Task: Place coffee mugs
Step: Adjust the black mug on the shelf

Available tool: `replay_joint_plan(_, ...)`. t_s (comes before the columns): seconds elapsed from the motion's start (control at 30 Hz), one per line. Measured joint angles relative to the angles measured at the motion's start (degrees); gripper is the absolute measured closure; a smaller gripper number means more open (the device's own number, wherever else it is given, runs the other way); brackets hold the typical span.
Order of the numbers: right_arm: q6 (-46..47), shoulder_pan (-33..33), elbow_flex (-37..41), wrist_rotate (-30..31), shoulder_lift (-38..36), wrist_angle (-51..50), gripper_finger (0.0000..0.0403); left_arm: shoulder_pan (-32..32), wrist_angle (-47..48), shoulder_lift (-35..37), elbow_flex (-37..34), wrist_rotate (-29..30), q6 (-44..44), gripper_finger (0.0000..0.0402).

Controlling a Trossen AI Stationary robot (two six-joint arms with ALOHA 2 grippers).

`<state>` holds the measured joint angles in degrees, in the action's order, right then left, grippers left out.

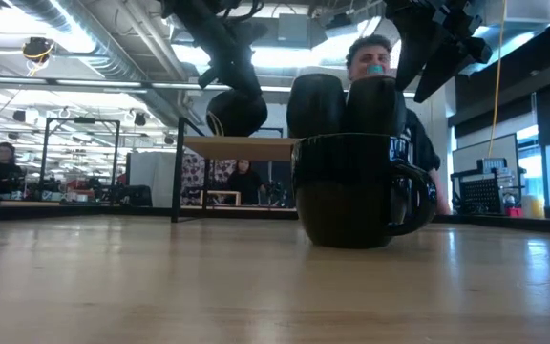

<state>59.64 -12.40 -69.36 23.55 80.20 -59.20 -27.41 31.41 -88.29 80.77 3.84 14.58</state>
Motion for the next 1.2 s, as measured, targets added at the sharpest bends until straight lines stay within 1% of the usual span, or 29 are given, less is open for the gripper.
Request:
replay_joint_plan(0.17, 0.0, 0.0, 0.0, 0.0, 0.0, 0.0, 0.0185, 1.3, -0.1, 0.2, 0.0, -0.8, -0.4, 0.0362)
replay_joint_plan(0.27, 0.0, 0.0, 0.0, 0.5, 0.0, 0.1, 0.0185, 1.7, -0.2, 0.2, 0.0, -1.9, -2.5, 0.0362)
replay_joint_plan(0.4, 0.0, 0.0, 0.0, 1.5, 0.0, 0.6, 0.0185, 2.1, -1.8, 0.2, 0.0, -3.3, -4.4, 0.0362)
replay_joint_plan(0.53, -0.1, 0.0, 0.0, 2.0, 0.0, 0.8, 0.0185, 2.4, -3.5, 0.6, -0.1, -3.5, -5.0, 0.0362)
replay_joint_plan(0.63, -0.1, 0.0, 0.0, 2.4, 0.0, 0.8, 0.0185, 2.4, -8.8, 0.9, -1.7, -3.8, -5.8, 0.0363)
replay_joint_plan(0.8, -0.1, 0.0, 0.0, 2.4, 0.0, 0.8, 0.0185, 2.6, -15.1, 0.6, -6.3, -5.4, -5.7, 0.0363)
replay_joint_plan(1.0, -0.1, 0.0, 0.0, 2.4, 0.0, 0.8, 0.0185, 2.6, -26.8, 0.8, -11.8, -8.0, -5.6, 0.0364)
replay_joint_plan(1.2, -0.1, 0.0, 0.0, 2.4, 0.0, 0.9, 0.0185, 1.9, -35.4, 0.8, -17.0, -8.1, -4.4, 0.0364)
